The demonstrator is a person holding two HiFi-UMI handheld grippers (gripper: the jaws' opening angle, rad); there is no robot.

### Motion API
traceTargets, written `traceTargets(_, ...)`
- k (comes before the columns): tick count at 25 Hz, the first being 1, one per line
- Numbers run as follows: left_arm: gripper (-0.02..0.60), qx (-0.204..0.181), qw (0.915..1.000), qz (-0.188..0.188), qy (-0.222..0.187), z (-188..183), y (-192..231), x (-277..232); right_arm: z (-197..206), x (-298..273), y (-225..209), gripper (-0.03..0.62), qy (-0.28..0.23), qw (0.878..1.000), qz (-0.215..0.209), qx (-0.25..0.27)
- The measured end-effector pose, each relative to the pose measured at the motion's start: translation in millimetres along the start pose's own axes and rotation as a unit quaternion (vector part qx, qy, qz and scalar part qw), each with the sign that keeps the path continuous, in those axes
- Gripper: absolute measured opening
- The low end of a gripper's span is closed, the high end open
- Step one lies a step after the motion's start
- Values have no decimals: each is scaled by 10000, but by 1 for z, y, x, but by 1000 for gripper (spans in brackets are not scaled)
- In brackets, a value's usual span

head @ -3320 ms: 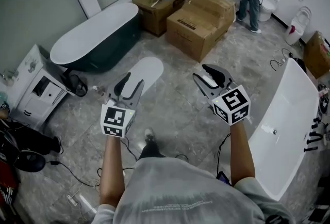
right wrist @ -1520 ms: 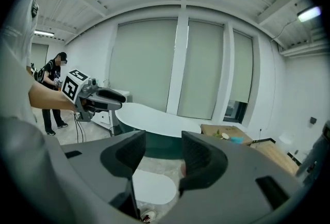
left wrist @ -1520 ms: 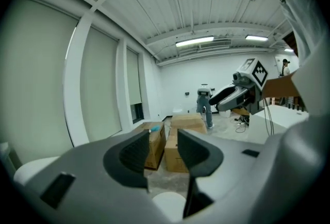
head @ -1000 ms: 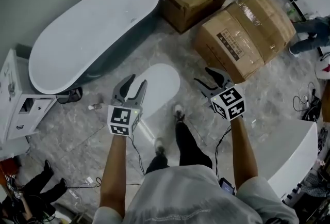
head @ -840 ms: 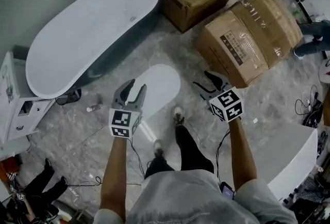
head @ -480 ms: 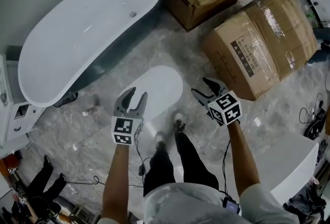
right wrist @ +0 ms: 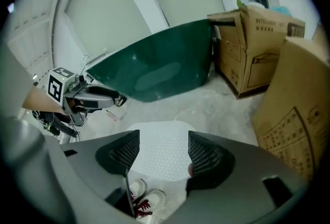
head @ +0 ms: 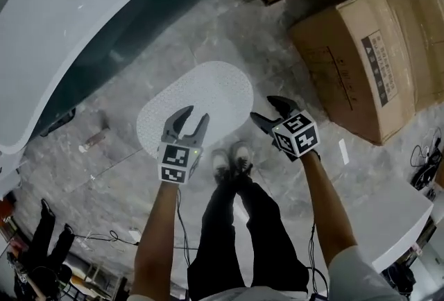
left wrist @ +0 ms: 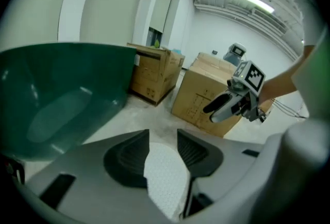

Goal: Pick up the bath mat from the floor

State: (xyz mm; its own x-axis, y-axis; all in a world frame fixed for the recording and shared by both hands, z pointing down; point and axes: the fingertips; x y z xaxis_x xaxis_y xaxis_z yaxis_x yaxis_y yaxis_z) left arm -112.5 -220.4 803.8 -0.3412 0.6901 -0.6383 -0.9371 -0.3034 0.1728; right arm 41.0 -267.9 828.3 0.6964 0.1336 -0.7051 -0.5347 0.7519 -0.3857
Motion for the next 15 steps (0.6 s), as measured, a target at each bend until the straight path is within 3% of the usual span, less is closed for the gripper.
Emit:
traceTargets(7, 169, 34, 9998, -24, 205, 126, 51, -92, 80, -121, -61, 295, 208, 9998, 47, 12)
traceTargets(15, 173, 61, 9997, 44, 250, 224, 73, -171, 154, -229, -122, 305, 352, 9993, 94, 3)
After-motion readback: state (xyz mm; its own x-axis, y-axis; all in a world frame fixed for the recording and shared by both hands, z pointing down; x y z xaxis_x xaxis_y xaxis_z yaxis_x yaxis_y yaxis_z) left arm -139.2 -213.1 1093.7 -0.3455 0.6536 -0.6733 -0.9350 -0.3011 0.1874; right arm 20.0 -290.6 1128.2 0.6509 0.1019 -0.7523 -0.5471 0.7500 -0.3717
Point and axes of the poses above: the fingertips, and each gripper's own axes: x backward along the fingers, y to its left, z out of its underside, and after that the axes turned 5 degrees about -y, right-handed
